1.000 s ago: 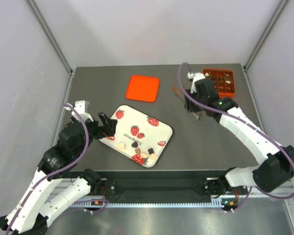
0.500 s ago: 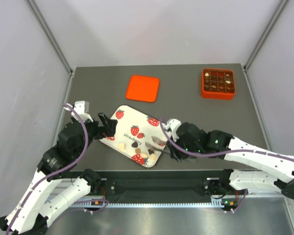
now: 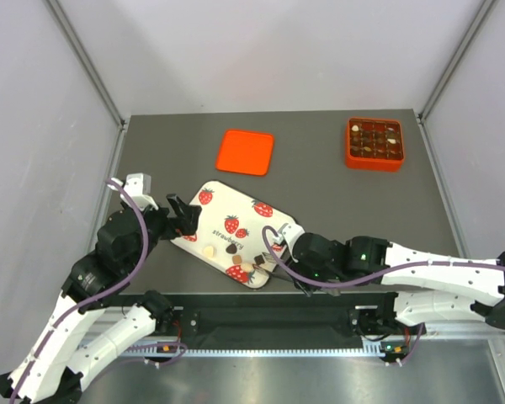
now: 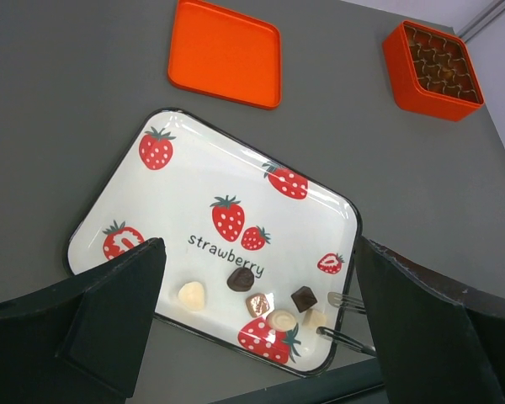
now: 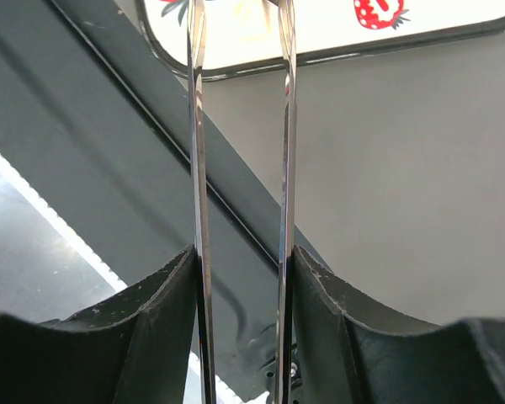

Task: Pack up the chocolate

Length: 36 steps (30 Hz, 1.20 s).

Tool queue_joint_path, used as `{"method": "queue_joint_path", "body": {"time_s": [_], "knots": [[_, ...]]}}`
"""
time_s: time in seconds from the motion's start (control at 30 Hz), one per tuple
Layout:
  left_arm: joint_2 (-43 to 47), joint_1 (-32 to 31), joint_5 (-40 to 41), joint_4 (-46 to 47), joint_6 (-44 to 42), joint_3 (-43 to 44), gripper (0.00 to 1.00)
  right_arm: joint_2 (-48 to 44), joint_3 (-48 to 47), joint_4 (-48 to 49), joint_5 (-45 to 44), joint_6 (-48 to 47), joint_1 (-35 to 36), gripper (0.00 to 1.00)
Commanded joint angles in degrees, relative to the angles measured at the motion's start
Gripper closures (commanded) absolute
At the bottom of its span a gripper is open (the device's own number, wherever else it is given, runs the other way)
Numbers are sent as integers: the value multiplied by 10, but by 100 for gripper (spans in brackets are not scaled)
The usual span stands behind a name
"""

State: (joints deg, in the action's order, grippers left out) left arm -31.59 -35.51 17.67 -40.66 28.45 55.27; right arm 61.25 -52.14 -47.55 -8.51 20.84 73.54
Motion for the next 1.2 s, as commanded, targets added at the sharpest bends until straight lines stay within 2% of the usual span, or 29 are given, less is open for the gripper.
{"method": "queue_joint_path", "body": {"time_s": [0.0,0.6,0.83,1.17], "knots": [[5,1,5,14,4,17,2,4,-6,-9,-20,5,11,55],[8,1,9,12,4,15,2,75,-9,18,0,-12,14,55],[14,2,14,9,2,17,2,79,-31,13,-10,-13,15,63],[14,2,16,9,-1,20,2,91,-112,-48,-51,-7,15,67]]}}
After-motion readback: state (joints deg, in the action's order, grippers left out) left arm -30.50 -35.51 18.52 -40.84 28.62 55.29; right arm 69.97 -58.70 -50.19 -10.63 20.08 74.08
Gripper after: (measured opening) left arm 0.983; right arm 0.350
